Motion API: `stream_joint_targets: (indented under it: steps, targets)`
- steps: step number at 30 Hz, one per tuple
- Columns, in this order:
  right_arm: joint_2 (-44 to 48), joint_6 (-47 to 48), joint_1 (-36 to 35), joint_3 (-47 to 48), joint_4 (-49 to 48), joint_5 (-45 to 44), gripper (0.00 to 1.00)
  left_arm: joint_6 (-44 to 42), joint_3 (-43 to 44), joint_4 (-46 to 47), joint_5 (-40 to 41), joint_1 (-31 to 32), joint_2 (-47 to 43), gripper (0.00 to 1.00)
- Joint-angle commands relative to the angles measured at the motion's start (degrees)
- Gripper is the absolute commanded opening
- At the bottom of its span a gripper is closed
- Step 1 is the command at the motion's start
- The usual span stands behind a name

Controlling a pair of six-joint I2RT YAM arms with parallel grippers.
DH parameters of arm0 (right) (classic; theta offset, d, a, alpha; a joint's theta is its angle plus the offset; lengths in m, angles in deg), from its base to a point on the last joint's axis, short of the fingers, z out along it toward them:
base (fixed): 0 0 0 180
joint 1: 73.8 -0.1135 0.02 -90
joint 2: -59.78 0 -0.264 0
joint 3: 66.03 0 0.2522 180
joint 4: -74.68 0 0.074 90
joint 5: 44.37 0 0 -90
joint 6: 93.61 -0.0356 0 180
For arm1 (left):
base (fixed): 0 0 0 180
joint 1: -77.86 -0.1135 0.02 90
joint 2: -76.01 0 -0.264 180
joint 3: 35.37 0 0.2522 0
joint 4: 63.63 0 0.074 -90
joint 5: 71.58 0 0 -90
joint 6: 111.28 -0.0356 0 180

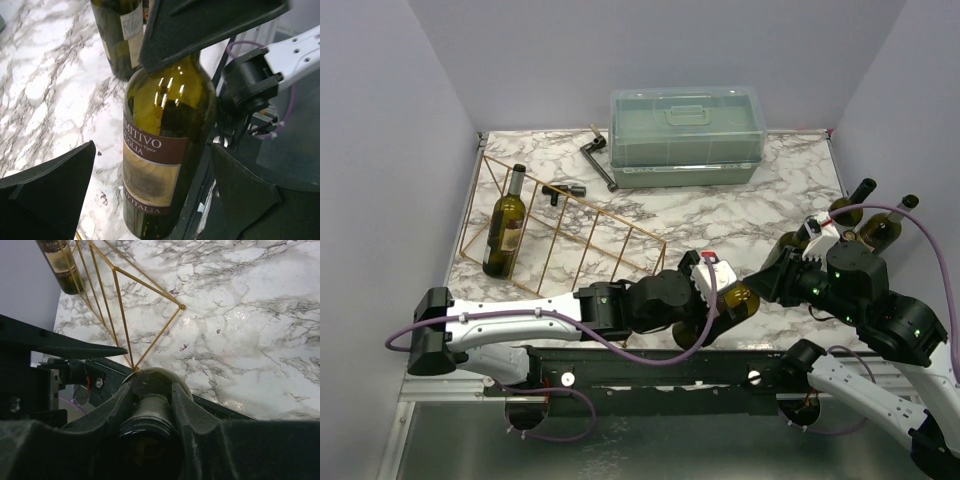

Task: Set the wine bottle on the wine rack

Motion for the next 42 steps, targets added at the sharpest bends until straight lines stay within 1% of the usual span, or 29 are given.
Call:
stream_joint_targets:
  steps: [1, 10, 20, 26, 28, 30, 31, 33, 38, 40, 42]
  targets:
    - [0.82, -2.12, -0.14, 2.63, -4.72, 2.78, 0.01, 0.38, 3.48, -1.55, 1.76, 0.27, 4.04, 0.99]
    - [0.77, -2.74, -0.1, 2.74, -4.53, 3.57, 0.01, 0.4, 8.77, -1.37, 1.83, 0.27, 9.25, 0.99]
    - [1.23, -3.65, -0.18, 3.41, -4.8, 4.2, 0.01, -0.2, 8.89, -1.27, 4.63, 0.25, 11.37, 0.99]
    - [1.65, -3.86, -0.13, 3.72, -4.47, 4.12, 0.01, -1.02, 11.37, -1.26, 5.44, 0.29, 13.88, 0.98]
    - [1.66, -3.9, -0.1, 4.17, -3.94, 3.9, 0.0, -1.89, 11.95, -1.24, 5.47, 0.26, 14.73, 0.9]
    - [1.72, -3.95, -0.17, 4.92, -3.13, 3.76, 0.01, -2.46, 12.14, -1.26, 5.9, 0.3, 14.9, 0.75]
    - [1.82, -4.08, -0.18, 5.24, -2.87, 3.68, 0.01, -2.53, 12.18, -1.22, 6.17, 0.25, 14.96, 0.65]
    - [1.84, -4.07, -0.13, 5.86, -2.16, 3.1, 0.04, -2.78, 12.23, -0.87, 6.61, 0.26, 14.65, 0.5]
    - [1.54, -3.82, -0.18, 6.7, -0.95, 2.2, 0.27, -4.25, 12.05, -0.48, 6.89, 0.29, 14.43, 0.11]
    - [1.59, -3.85, -0.15, 6.8, -0.8, 2.05, 0.35, -4.54, 11.97, -0.47, 6.96, 0.32, 14.26, 0.03]
    - [1.76, -4.14, -0.18, 7.13, -0.37, 1.51, 0.47, -4.75, 11.94, -0.48, 6.43, 0.24, 13.99, 0.0]
